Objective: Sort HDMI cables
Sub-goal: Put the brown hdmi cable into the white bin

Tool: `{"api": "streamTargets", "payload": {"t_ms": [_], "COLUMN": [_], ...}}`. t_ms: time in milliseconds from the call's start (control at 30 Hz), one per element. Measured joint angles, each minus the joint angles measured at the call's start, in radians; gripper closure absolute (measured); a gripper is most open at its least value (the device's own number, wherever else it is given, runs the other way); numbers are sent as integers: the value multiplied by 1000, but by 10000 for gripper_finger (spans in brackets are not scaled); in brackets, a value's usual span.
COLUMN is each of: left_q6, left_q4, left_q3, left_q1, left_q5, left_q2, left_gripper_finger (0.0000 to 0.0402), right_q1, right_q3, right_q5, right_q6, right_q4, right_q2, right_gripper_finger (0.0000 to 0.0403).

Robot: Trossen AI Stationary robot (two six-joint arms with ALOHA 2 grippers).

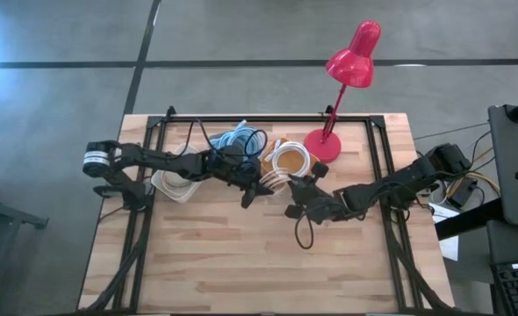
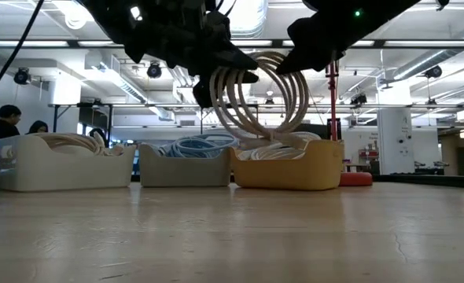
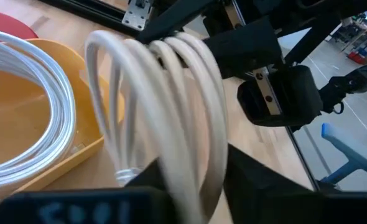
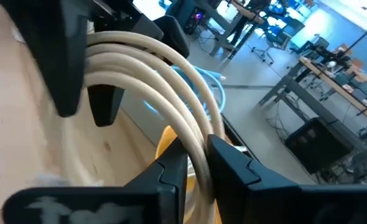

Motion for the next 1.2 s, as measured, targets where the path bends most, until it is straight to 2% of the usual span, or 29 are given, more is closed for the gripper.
{"api": "streamTargets", "payload": {"t_ms": [200, 333, 500, 633, 833, 967, 1067, 1200], "left_q6": [2, -17, -23, -8, -20, -155, -242, -280], "left_q4": [-30, -120, -329, -517, -853, -1069, -1131, -1121], "left_q3": [0, 0, 0, 0, -1, -28, -87, -157], "left_q1": [0, 3, 16, 20, 21, 22, 22, 23], "left_q5": [1, 0, -15, -111, -321, -442, -458, -455], "left_q2": [-4, -57, -206, -373, -617, -708, -750, -793], "left_gripper_finger": [377, 379, 364, 369, 380, 371, 376, 380], "right_q1": [0, 4, 8, 7, 6, 6, 2, -8], "right_q3": [0, 0, 0, 0, 0, 0, 0, 0], "right_q5": [-88, -118, -118, -117, -117, -117, -117, -116], "right_q6": [50, 85, 54, 53, 47, 26, 25, 23], "right_q4": [-2, -4, -5, -8, -14, -14, -14, -14], "right_q2": [0, 0, 0, 0, 0, 0, 0, -1], "right_gripper_finger": [309, 286, 269, 264, 264, 264, 264, 264]}}
